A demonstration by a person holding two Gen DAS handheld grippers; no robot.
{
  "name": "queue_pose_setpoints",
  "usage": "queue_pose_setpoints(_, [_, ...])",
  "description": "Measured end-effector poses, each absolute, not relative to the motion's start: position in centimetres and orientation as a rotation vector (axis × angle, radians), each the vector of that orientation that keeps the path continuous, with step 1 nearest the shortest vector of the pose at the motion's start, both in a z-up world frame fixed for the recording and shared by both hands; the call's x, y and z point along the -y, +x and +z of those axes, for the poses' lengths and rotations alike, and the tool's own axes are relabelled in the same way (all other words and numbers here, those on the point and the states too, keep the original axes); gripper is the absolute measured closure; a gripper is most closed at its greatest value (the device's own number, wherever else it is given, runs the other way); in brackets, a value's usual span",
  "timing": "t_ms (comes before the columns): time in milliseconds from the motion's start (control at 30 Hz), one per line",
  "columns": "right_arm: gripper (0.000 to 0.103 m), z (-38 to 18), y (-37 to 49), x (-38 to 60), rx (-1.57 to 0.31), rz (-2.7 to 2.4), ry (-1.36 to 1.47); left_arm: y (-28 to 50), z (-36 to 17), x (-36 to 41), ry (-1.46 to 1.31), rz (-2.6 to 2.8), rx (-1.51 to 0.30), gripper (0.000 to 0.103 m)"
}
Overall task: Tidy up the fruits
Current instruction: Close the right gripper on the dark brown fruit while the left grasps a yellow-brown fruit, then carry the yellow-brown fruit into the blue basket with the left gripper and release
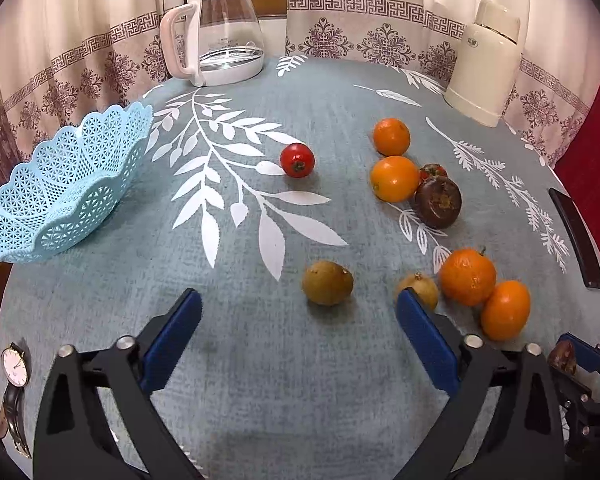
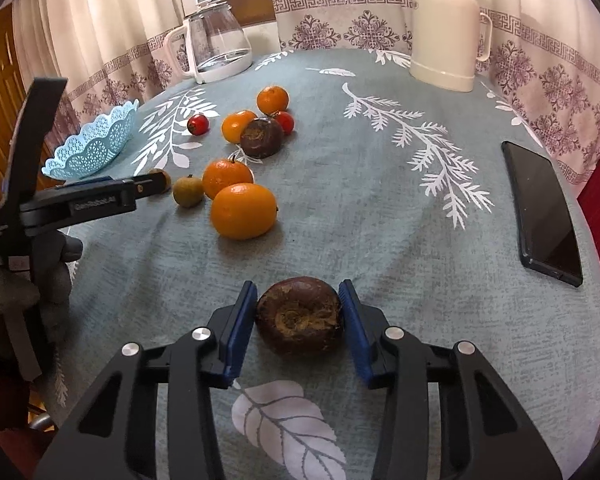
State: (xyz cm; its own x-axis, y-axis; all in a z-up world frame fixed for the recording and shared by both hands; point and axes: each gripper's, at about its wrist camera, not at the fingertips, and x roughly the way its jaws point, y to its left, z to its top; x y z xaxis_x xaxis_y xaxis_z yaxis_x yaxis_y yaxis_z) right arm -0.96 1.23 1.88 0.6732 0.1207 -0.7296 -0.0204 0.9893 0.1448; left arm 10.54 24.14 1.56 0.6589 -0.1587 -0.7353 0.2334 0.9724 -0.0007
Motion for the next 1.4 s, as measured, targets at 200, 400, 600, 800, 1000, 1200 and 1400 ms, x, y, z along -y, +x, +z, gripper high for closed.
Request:
queue_pose_setpoints(200, [0.060, 2.4, -0.9, -0.4, -0.805, 0.074, 0.160, 11.3, 1.0, -23.8, 0.103, -0.240, -0.845, 0.026])
queue_pose_setpoints(400, [0.060, 2.3, -0.7, -0.4, -0.806, 0.081, 0.168, 11.6, 0.6, -23.4, 0.110, -0.253, -0.857, 0.047])
queue_pose_setpoints(600, [0.060, 2.4, -0.8, -0.2, -0.799, 0.076, 0.179, 11.5, 0.7, -23.5, 0.095, -0.276, -0.846, 0.067])
queue_pose_setpoints(800, [0.060, 2.7, -1.0, -0.2, -0.786, 0.076, 0.184, 10.8, 1.3, -23.7, 0.091, -0.273, -0.816, 0.073])
queue_pose_setpoints(1000, [0.060, 3.1, -1.2, -0.3, -0.773, 0.074, 0.186, 10.1, 2.5, -24.6, 0.090, -0.252, -0.772, 0.073])
queue_pose_setpoints(1200, [0.060, 3.6, -1.4, -0.4, -0.757, 0.070, 0.192, 9.8, 4.3, -26.2, 0.072, -0.216, -0.725, 0.073])
queue_pose_setpoints(1400, [0.060, 4.2, -1.2, -1.0, -0.740, 0.069, 0.198, 10.2, 5.9, -29.1, 0.041, -0.158, -0.683, 0.073])
